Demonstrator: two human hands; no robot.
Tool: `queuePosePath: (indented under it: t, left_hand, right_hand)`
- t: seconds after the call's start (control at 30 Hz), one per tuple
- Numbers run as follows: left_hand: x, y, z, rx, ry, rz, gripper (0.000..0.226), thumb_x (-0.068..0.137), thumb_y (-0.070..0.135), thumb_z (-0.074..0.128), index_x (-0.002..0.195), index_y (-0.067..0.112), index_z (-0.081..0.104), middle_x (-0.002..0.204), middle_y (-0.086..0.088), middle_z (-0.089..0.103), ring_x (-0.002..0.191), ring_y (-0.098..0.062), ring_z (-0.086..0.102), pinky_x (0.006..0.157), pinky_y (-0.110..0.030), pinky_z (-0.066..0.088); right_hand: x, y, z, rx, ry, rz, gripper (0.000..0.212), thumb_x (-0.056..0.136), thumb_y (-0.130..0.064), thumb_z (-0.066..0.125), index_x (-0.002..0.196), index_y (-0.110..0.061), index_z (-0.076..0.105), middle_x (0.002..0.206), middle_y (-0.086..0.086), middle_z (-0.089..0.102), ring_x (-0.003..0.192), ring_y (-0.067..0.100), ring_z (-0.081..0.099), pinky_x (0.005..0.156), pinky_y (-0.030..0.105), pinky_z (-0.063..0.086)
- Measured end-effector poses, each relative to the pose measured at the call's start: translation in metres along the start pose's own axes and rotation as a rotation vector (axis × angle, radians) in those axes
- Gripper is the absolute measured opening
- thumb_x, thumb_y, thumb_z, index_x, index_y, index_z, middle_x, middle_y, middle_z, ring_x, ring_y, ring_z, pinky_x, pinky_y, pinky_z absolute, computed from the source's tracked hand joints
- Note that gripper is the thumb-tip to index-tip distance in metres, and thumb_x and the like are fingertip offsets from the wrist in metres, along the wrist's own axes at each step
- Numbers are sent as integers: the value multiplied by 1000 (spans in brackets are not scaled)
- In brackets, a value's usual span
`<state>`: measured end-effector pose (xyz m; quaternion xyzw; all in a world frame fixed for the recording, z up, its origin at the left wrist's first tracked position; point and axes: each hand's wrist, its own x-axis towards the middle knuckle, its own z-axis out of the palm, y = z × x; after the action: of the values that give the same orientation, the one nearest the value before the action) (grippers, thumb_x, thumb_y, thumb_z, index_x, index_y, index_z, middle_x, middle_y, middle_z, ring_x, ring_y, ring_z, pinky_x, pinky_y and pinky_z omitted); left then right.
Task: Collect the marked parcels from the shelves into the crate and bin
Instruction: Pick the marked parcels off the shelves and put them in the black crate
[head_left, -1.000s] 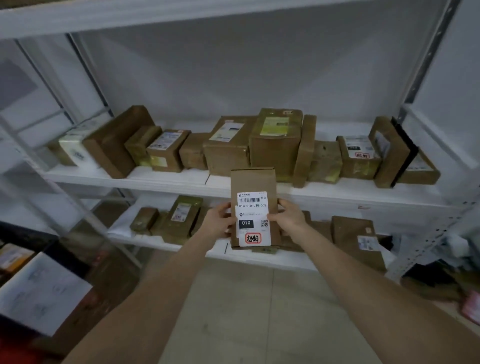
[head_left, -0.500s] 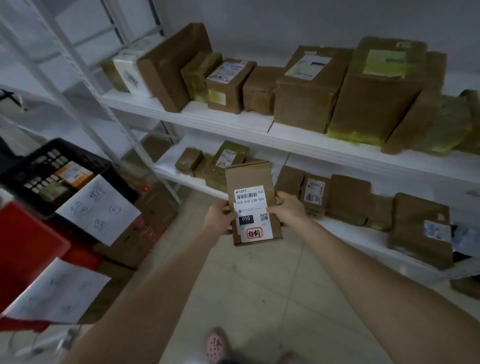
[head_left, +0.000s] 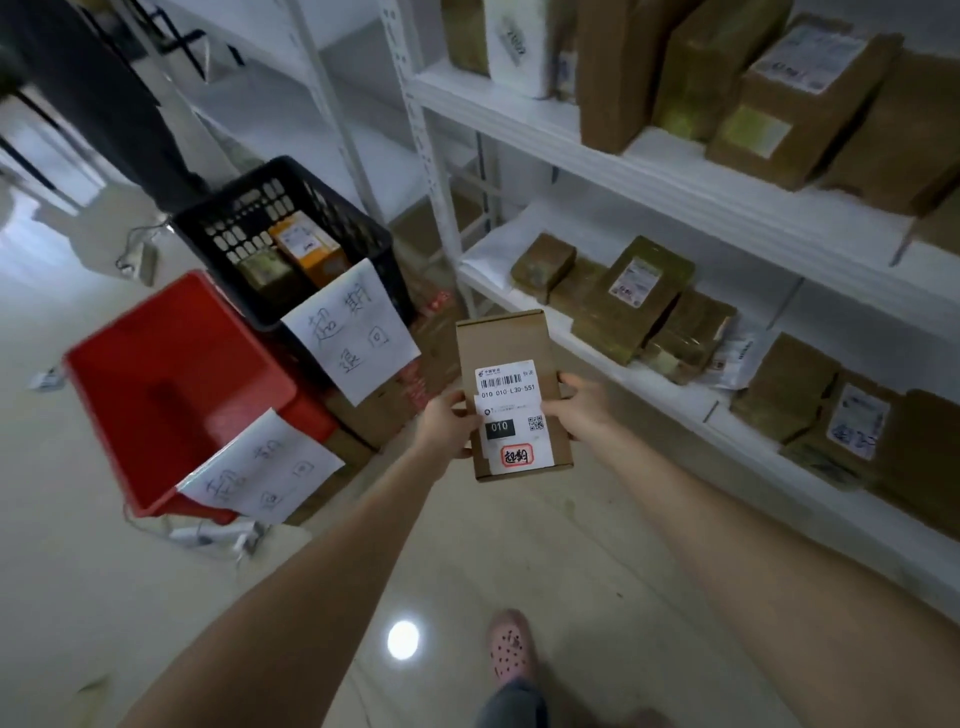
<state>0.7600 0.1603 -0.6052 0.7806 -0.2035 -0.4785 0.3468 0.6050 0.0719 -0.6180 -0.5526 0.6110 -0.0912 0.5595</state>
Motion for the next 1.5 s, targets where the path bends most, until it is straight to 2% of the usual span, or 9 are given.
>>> queuePosePath:
  t: [0.23, 0.37, 0.53, 0.63, 0.77, 0.9, 1.03, 1.33, 1.5]
  left_hand:
    - [50, -9, -102, -69, 122, -36, 30, 91, 0, 54, 117, 14, 60, 108, -6, 67, 97, -30, 67, 75, -47, 58]
    - [78, 0, -141, -84, 198, -65, 36, 92, 1, 53, 126, 14, 57, 109, -9, 67, 88, -27, 68, 62, -36, 58]
    - [138, 34, -194, -75, 267, -62, 40, 91, 4, 57, 130, 13, 55, 114, -9, 67, 94, -28, 69, 76, -46, 59]
    - [182, 63, -228, -133, 303, -86, 41, 92, 5, 56, 131, 16, 53, 114, -7, 67, 97, -26, 67, 79, -46, 58]
    - [236, 100, -269, -174, 317, -135, 30, 93, 2, 53, 121, 11, 58, 95, -4, 65, 83, -21, 65, 72, -40, 56]
    - [284, 126, -306, -216, 350, -148, 23, 95, 5, 53, 115, 12, 59, 95, -5, 66, 83, -22, 66, 69, -38, 56]
    - [336, 130, -335, -257, 348, -181, 21, 95, 5, 51, 113, 13, 59, 103, -8, 68, 86, -23, 67, 71, -40, 56]
    - [454, 77, -351, -396, 171, -452, 24, 97, 1, 41, 113, 9, 58, 105, -13, 66, 100, -33, 65, 71, -47, 53]
    - [501, 44, -341, -452, 40, -604, 21, 100, 6, 41, 111, 8, 58, 95, -12, 66, 87, -29, 65, 71, -47, 53]
  right_hand:
    - [47, -68, 98, -75, -99, -56, 55, 68, -21, 74, 120, -36, 62, 105, 0, 72, 94, 24, 69, 86, 43, 56]
    - [73, -117, 130, -137, -156, -123, 50, 76, -14, 72, 124, -28, 61, 109, 2, 70, 96, 24, 68, 89, 43, 54]
    - [126, -190, 165, -191, -195, -213, 53, 82, -15, 69, 133, -22, 55, 123, 1, 65, 108, 24, 62, 94, 39, 51]
    - [164, -238, 187, -206, -240, -258, 50, 85, -15, 64, 133, -25, 55, 122, -1, 65, 104, 22, 62, 87, 34, 52]
    - [214, -296, 214, -231, -296, -279, 46, 85, -14, 62, 130, -23, 57, 121, 0, 65, 100, 21, 63, 88, 37, 53]
    - [259, -348, 246, -266, -337, -285, 41, 89, -12, 60, 128, -22, 58, 119, 1, 66, 96, 20, 63, 87, 40, 55]
    - [300, -377, 281, -298, -363, -240, 38, 91, -10, 57, 128, -19, 56, 119, 3, 64, 91, 19, 59, 79, 32, 51]
    - [404, -363, 367, -467, -442, 68, 29, 88, -14, 63, 116, -6, 61, 112, 11, 67, 98, 25, 65, 84, 38, 54]
    - [443, -338, 391, -620, -418, 218, 26, 90, -13, 63, 113, -2, 61, 106, 8, 64, 91, 20, 60, 79, 31, 51]
